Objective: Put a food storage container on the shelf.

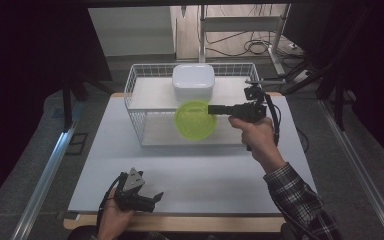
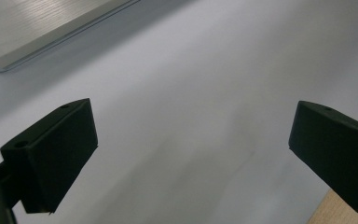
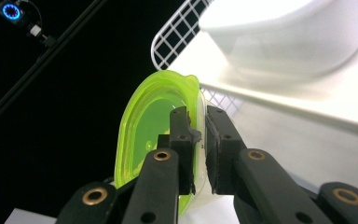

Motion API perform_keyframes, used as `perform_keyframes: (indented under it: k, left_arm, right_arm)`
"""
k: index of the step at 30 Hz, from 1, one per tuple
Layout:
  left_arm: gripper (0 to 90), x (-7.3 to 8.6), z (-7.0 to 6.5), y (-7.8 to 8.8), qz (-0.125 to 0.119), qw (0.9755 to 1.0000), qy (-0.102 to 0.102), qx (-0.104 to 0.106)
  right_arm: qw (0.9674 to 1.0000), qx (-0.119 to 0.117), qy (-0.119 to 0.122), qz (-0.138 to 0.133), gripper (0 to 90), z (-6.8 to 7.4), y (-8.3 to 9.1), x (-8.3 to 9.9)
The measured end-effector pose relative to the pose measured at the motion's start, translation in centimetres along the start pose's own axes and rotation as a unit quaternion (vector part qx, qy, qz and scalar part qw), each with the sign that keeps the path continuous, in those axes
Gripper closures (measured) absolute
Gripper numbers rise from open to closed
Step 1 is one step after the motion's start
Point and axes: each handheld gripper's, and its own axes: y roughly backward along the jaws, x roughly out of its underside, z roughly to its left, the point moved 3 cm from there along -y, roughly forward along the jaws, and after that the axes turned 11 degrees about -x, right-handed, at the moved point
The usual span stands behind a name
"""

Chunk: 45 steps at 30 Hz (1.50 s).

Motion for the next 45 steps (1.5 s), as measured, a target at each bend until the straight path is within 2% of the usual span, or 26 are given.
perform_keyframes:
  k: [5, 14, 19, 24, 30, 33, 35, 38, 41, 45]
  left_arm:
    - [0.8, 0.0, 0.0, 0.0, -0.001, 1.0000, 0.003, 0.002]
    - [0.8, 0.0, 0.0, 0.0, 0.001, 1.0000, 0.003, 0.003]
    - [0.8, 0.0, -0.1, 0.0, 0.001, 1.0000, 0.004, 0.006]
    - [0.8, 0.0, -0.2, -0.1, 0.001, 1.0000, 0.000, 0.007]
    - [0.8, 0.0, -0.4, -0.1, 0.002, 0.9999, -0.001, 0.012]
    - [0.8, 0.0, -0.3, -0.1, 0.002, 0.9999, 0.000, 0.013]
    - [0.8, 0.0, -0.3, -0.1, 0.002, 0.9999, 0.000, 0.014]
    - [0.8, 0.0, -0.4, -0.1, 0.002, 0.9999, 0.000, 0.016]
    - [0.8, 0.0, -0.4, -0.1, 0.001, 0.9998, -0.001, 0.019]
    - [0.8, 0.0, -0.4, -0.1, 0.000, 0.9998, -0.002, 0.020]
  right_arm:
    - [0.9998, 0.006, 0.005, -0.018, 82.8, 0.7, 0.5, -1.8]
    - [0.9987, 0.011, -0.001, -0.049, 82.8, 1.3, 0.6, -4.7]
    - [0.9970, 0.018, -0.004, -0.076, 82.7, 1.7, 0.5, -6.7]
    - [0.9956, 0.031, -0.005, -0.088, 82.7, 1.7, 0.2, -7.8]
    - [0.9924, 0.053, -0.013, -0.110, 82.7, 1.3, -0.7, -9.2]
    - [0.9901, 0.061, -0.028, -0.123, 82.6, 0.6, -1.3, -9.9]
    - [0.9896, 0.064, -0.030, -0.125, 82.6, 0.4, -1.5, -10.0]
    - [0.9877, 0.081, -0.033, -0.130, 82.6, -0.3, -2.0, -10.3]
    - [0.9861, 0.082, -0.044, -0.137, 82.6, -0.8, -2.3, -10.6]
    - [0.9847, 0.095, -0.045, -0.138, 82.5, -1.3, -2.9, -10.8]
